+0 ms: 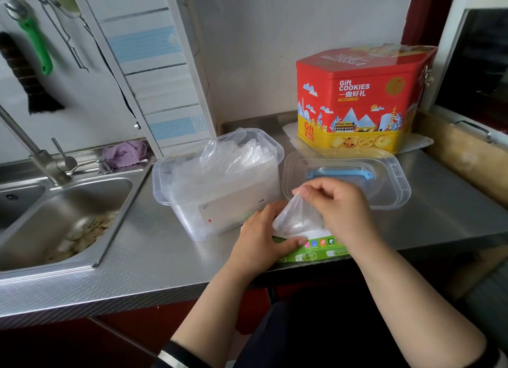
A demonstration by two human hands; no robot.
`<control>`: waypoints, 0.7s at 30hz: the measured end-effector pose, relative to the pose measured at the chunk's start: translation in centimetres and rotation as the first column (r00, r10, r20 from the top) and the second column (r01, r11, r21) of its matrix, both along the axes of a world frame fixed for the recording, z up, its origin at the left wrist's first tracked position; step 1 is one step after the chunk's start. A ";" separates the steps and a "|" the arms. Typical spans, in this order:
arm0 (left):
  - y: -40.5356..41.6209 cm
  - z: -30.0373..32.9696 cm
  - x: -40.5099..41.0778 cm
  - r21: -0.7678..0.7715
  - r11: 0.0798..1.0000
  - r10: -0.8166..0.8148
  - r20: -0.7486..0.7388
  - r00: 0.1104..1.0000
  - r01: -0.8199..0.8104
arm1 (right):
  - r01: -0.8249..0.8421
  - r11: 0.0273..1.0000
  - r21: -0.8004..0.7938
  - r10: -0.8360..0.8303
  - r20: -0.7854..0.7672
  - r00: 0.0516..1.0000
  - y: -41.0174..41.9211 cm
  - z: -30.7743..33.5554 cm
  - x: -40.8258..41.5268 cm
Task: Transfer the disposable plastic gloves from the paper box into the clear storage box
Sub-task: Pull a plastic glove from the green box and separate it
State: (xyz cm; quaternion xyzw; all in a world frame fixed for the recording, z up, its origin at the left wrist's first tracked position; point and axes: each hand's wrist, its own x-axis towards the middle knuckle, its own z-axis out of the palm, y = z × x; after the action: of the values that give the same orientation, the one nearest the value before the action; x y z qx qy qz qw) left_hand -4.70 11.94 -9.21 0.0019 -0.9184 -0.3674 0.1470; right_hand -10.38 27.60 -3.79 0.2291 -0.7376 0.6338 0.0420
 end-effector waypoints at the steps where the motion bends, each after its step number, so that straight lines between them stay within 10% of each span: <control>1: -0.1 -0.1 -0.1 0.000 1.000 0.007 0.007 1.000 -0.007 | -0.004 0.999 -0.038 0.003 -0.006 1.000 0.2 0.4 0.2; 12: -0.2 -0.5 0.0 0.009 1.000 0.023 0.034 0.999 -0.023 | 0.038 0.890 -0.453 -0.070 -0.053 0.996 1.1 5.5 0.8; 21: 0.6 7.5 1.7 0.593 0.805 0.200 -0.256 0.946 -0.010 | 0.080 0.897 -0.434 -0.166 -0.163 0.973 1.3 4.9 1.5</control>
State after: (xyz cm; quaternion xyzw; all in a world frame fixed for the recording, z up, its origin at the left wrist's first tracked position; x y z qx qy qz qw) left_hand -2.96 12.53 -1.72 0.0415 -0.7251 -0.6185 0.3000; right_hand -8.89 28.95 1.11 0.2285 -0.5873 0.7493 0.2034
